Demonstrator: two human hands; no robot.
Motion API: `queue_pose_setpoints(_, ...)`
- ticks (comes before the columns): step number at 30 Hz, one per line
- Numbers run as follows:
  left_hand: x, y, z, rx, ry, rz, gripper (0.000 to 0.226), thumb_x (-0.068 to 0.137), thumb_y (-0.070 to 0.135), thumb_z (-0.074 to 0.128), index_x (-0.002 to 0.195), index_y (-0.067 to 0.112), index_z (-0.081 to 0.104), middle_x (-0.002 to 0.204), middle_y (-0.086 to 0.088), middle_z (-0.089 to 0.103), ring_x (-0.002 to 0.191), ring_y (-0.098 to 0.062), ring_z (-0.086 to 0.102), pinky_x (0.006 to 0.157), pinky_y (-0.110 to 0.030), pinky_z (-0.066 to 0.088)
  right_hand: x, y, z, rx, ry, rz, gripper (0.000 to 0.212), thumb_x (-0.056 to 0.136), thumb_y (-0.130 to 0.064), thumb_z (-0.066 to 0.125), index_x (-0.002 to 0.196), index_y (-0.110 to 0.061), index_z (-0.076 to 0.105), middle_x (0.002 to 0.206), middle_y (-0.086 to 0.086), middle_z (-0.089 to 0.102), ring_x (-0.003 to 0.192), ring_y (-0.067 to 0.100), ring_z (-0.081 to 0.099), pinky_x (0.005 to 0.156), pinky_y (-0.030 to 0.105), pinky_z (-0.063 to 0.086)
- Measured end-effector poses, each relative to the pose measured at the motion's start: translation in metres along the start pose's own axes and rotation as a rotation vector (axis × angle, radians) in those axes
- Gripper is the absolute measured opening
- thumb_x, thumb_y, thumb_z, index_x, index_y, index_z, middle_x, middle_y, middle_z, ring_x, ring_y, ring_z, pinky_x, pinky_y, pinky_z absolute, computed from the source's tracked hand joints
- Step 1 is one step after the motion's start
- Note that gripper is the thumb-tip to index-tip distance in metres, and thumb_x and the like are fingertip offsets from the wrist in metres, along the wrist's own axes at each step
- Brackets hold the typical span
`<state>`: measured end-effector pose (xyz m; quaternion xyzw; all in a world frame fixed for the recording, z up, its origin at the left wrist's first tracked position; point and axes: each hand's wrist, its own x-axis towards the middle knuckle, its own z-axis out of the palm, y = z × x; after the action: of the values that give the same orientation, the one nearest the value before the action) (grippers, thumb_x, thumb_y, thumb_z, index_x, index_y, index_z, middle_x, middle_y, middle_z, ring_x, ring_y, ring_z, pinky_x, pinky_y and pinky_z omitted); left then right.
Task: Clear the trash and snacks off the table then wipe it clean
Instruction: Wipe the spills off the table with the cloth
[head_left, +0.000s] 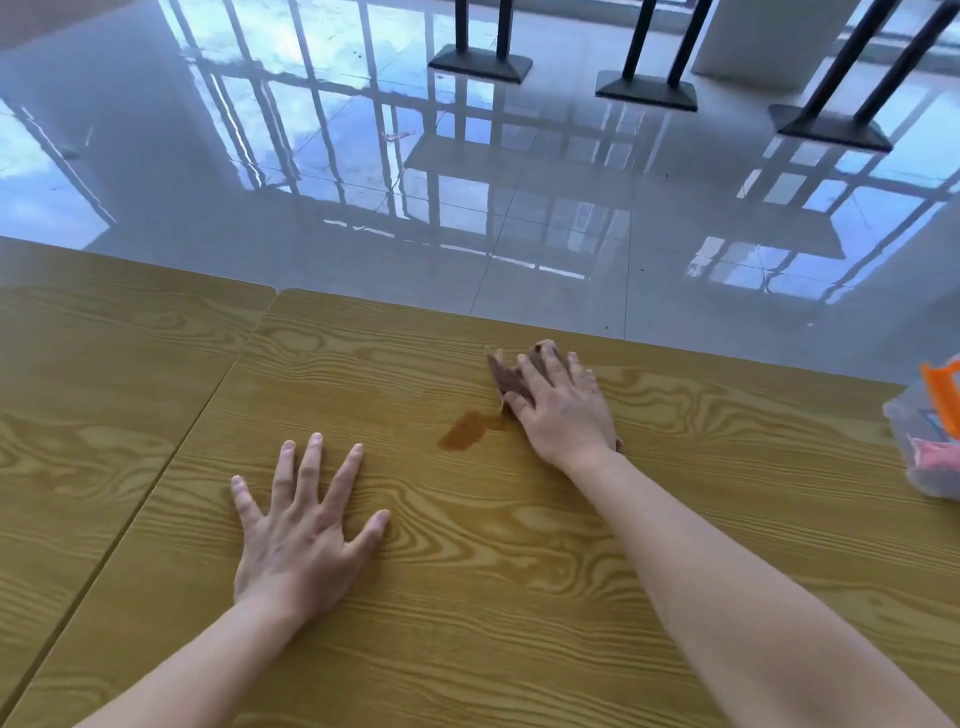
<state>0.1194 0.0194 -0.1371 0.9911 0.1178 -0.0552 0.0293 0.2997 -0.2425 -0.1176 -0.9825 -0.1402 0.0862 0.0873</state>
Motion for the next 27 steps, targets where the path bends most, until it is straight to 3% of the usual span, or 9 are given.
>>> queue_pose_setpoints(3, 0.0, 0.0, -0.001, -0.006, 0.005, -0.001, 0.08, 0.078, 0.084, 0.001, 0.148, 0.047, -0.014, 0.163, 0.001, -0.015, 0.146, -0.02, -0.023, 0.112, -0.066, -0.01, -0.02, 0.018, 0.004, -0.026, 0.012, -0.117, 0.059, 0.098, -0.058, 0.021, 0.154, -0.038, 0.02, 0.165, -0.008, 0.007, 0.152, 0.023, 0.006, 0.124, 0.043, 0.009)
queue_pose_setpoints(7, -0.001, 0.0, 0.0, -0.008, 0.006, 0.002, 0.08, 0.08, 0.083, 0.003, 0.149, 0.046, -0.012, 0.163, 0.0, -0.013, 0.147, -0.021, -0.02, 0.112, -0.067, -0.009, -0.001, 0.06, -0.014, 0.029, 0.067, 0.325, 0.058, 0.103, -0.05, 0.023, 0.156, -0.025, 0.021, 0.166, 0.003, 0.008, 0.152, 0.029, 0.007, 0.123, 0.047, 0.009)
queue_pose_setpoints(9, 0.0, 0.0, -0.001, -0.015, 0.006, 0.004, 0.08, 0.08, 0.083, 0.005, 0.149, 0.046, -0.01, 0.163, 0.0, -0.011, 0.148, -0.022, -0.019, 0.112, -0.066, -0.009, 0.018, 0.045, -0.019, 0.071, 0.056, 0.396, 0.059, 0.103, -0.049, 0.021, 0.156, -0.022, 0.02, 0.166, 0.005, 0.005, 0.152, 0.029, 0.004, 0.123, 0.047, 0.007)
queue_pose_setpoints(11, -0.002, -0.001, -0.001, -0.015, 0.007, 0.007, 0.08, 0.08, 0.084, 0.004, 0.149, 0.046, -0.01, 0.163, 0.0, -0.01, 0.148, -0.022, -0.018, 0.113, -0.066, -0.009, 0.018, 0.014, -0.015, 0.057, 0.051, 0.245, 0.059, 0.103, -0.049, 0.02, 0.156, -0.023, 0.019, 0.166, 0.005, 0.005, 0.152, 0.029, 0.004, 0.123, 0.047, 0.007)
queue_pose_setpoints(13, -0.001, 0.0, -0.001, -0.021, 0.021, 0.005, 0.08, 0.08, 0.083, 0.004, 0.149, 0.046, -0.009, 0.164, -0.001, -0.008, 0.148, -0.022, -0.016, 0.113, -0.067, -0.007, -0.007, -0.006, 0.002, 0.013, 0.046, -0.024, 0.06, 0.102, -0.051, 0.021, 0.156, -0.025, 0.021, 0.166, 0.001, 0.006, 0.152, 0.025, 0.005, 0.124, 0.044, 0.007)
queue_pose_setpoints(15, -0.001, -0.001, -0.001, -0.021, 0.013, 0.016, 0.08, 0.081, 0.083, 0.007, 0.15, 0.045, -0.006, 0.164, -0.002, -0.005, 0.149, -0.023, -0.013, 0.113, -0.067, -0.006, -0.036, 0.004, 0.011, -0.022, 0.027, -0.158, 0.063, 0.1, -0.053, 0.02, 0.155, -0.024, 0.023, 0.165, -0.001, 0.009, 0.152, 0.022, 0.008, 0.124, 0.041, 0.008)
queue_pose_setpoints(21, -0.001, 0.0, 0.0, -0.018, 0.015, 0.01, 0.079, 0.081, 0.083, 0.006, 0.149, 0.045, -0.009, 0.164, -0.002, -0.006, 0.149, -0.024, -0.014, 0.113, -0.067, -0.008, 0.011, 0.04, -0.013, 0.044, 0.046, 0.366, 0.06, 0.103, -0.051, 0.019, 0.157, -0.025, 0.017, 0.166, 0.003, 0.002, 0.152, 0.028, 0.003, 0.123, 0.047, 0.007)
queue_pose_setpoints(23, -0.001, -0.001, -0.001, -0.02, 0.017, 0.006, 0.079, 0.08, 0.083, 0.005, 0.149, 0.046, -0.011, 0.164, -0.001, -0.009, 0.148, -0.023, -0.017, 0.113, -0.067, -0.008, 0.01, 0.013, -0.009, 0.028, 0.038, 0.225, 0.06, 0.102, -0.055, 0.017, 0.157, -0.029, 0.015, 0.166, 0.0, -0.001, 0.153, 0.027, 0.001, 0.123, 0.047, 0.006)
queue_pose_setpoints(27, 0.0, 0.0, 0.0, -0.028, 0.024, 0.005, 0.079, 0.081, 0.083, 0.007, 0.15, 0.045, -0.007, 0.164, -0.002, -0.006, 0.148, -0.023, -0.015, 0.113, -0.067, -0.007, -0.069, -0.01, 0.021, -0.048, 0.04, -0.231, 0.061, 0.1, -0.058, 0.023, 0.155, -0.034, 0.017, 0.166, -0.008, -0.001, 0.153, 0.021, -0.002, 0.124, 0.044, 0.008)
